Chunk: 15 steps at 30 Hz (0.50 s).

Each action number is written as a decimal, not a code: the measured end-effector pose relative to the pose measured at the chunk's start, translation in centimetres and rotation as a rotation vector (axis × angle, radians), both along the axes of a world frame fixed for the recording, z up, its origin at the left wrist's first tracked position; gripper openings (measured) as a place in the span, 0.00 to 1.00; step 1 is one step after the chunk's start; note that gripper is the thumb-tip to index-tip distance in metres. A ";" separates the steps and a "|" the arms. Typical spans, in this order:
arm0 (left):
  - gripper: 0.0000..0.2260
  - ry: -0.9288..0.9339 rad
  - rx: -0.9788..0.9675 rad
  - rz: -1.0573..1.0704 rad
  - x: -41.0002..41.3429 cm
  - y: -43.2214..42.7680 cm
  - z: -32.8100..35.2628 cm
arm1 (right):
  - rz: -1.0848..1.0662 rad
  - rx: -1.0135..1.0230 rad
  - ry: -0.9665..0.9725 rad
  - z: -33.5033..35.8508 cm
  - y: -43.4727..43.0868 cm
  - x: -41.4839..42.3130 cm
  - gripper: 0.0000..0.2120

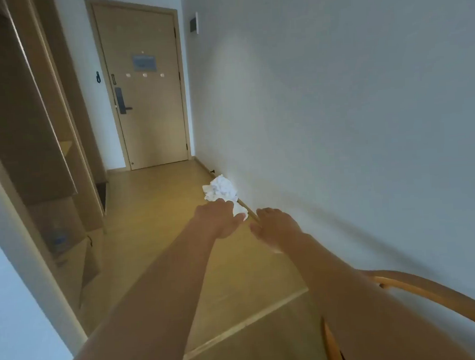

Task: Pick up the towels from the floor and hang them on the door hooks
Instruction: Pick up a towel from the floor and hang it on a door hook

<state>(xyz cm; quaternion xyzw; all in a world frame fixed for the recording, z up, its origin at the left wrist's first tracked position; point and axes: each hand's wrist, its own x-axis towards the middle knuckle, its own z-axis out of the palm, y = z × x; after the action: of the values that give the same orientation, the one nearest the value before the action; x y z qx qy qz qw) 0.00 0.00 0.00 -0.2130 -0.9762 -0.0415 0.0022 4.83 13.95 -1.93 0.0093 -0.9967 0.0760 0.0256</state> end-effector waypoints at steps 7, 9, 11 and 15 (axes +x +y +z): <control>0.24 -0.005 -0.049 -0.006 -12.4 -2.1 1.1 | -0.043 -0.038 0.005 0.6 -1.9 -12.8 0.19; 0.24 0.000 -0.059 -0.006 -15.7 -2.6 1.1 | -0.057 -0.045 0.017 0.7 -2.3 -16.2 0.18; 0.23 -0.008 -0.060 -0.016 -18.8 -3.0 0.8 | -0.071 -0.065 0.014 0.7 -2.5 -19.3 0.18; 0.23 -0.041 -0.048 -0.015 -24.0 -3.2 0.0 | -0.083 -0.077 0.000 0.3 -2.5 -24.9 0.17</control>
<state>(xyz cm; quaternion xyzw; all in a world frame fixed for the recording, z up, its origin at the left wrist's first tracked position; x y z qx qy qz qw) -24.05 -3.21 0.03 -0.2192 -0.9751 -0.0223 -0.0232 -20.05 11.41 -1.65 -0.0331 -0.9926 0.1131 0.0293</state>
